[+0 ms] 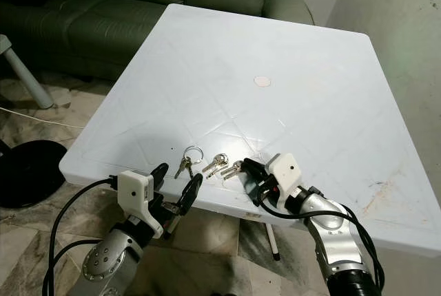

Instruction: Hang keys on a hook

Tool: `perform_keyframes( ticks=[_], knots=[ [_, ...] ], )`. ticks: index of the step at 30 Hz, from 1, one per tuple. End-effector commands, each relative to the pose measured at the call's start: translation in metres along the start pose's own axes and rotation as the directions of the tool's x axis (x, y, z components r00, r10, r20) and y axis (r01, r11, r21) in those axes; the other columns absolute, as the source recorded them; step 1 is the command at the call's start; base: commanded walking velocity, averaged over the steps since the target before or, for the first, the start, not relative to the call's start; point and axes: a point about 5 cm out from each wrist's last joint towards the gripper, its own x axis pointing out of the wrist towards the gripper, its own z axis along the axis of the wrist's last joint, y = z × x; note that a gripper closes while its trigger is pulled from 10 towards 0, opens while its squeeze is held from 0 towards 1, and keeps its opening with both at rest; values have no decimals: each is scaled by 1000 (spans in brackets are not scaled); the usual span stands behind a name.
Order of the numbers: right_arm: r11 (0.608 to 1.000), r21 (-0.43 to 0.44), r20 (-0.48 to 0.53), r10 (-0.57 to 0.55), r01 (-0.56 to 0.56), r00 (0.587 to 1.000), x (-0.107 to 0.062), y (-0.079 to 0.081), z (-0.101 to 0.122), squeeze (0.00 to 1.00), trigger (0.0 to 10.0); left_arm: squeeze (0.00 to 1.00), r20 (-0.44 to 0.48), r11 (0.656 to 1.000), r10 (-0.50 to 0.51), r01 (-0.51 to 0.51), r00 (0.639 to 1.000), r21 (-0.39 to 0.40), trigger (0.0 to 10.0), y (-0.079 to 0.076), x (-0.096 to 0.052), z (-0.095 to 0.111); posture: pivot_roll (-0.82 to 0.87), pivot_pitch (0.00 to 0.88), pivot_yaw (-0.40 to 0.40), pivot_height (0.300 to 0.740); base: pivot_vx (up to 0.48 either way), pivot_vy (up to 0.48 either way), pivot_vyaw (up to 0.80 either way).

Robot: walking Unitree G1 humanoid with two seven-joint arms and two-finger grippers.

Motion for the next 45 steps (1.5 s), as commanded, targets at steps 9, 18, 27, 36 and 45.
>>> perform_keyframes(
  ticks=[9, 18, 27, 36, 45],
  knots=[
    [997, 44, 17, -62, 61, 998, -2, -9, 0, 0, 0, 0, 0, 1000, -19, 19, 1000, -6, 10000, -6, 2, -1, 75, 120, -97, 740, 0, 0, 0],
    [986, 136, 106, -108, 93, 988, 4, -14, 14, 0, 0, 0, 6, 1000, -16, 16, 1000, -7, 10000, -5, 4, 0, 75, 123, -99, 740, 0, 0, 0],
    [944, 289, 197, -224, 162, 954, 6, -28, 31, 0, 0, 0, 11, 1000, -9, 9, 1000, -7, 10000, -5, 6, 1, 74, 125, -102, 740, 0, 0, 0],
    [865, 391, 246, -427, 314, 870, 8, -37, 49, 0, 2902, 0, 43, 1000, -4, 3, 999, 27, 10000, 0, 14, 7, 72, 114, -102, 740, 0, 0, 0],
    [848, 302, 252, -512, 436, 821, 4, -25, 59, 0, 10000, 0, 138, 995, 71, -80, 988, 56, 10000, 33, 35, 32, 57, 79, -87, 740, 0, 0, 0]
  ],
)
